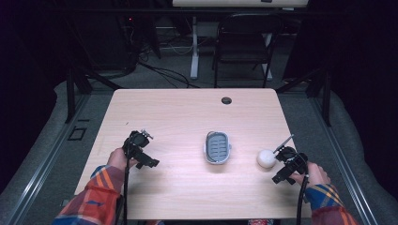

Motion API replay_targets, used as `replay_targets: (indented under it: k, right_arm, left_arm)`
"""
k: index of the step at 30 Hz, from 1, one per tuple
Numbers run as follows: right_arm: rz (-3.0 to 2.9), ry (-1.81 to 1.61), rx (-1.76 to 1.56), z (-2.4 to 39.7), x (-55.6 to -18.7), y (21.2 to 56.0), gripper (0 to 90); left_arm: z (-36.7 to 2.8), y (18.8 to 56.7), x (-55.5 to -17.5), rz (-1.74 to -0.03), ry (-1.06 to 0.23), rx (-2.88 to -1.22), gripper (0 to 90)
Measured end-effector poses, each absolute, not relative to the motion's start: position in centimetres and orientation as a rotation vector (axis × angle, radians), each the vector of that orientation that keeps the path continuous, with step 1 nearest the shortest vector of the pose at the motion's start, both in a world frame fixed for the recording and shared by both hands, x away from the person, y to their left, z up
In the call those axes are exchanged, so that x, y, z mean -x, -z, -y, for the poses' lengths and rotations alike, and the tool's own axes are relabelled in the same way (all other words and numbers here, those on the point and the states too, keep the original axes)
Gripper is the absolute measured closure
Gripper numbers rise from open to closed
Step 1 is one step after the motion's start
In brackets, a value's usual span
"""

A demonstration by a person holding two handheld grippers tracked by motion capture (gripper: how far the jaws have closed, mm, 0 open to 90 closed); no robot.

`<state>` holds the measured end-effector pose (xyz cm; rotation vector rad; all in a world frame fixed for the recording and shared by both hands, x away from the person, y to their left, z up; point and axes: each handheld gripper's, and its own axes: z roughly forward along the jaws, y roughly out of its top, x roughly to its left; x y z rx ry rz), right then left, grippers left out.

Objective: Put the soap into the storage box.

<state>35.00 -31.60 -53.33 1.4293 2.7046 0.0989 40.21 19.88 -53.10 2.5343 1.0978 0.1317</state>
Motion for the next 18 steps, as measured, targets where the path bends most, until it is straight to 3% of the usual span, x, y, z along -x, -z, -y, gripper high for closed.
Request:
replay_targets:
  k: [18]
  right_arm:
    - [-2.707, -0.108, -1.424, 31.33, -35.07, 53.27, 0.0]
  left_arm:
    - [-19.83, 53.12, -40.14, -1.1, -0.127, -2.535, 0.0]
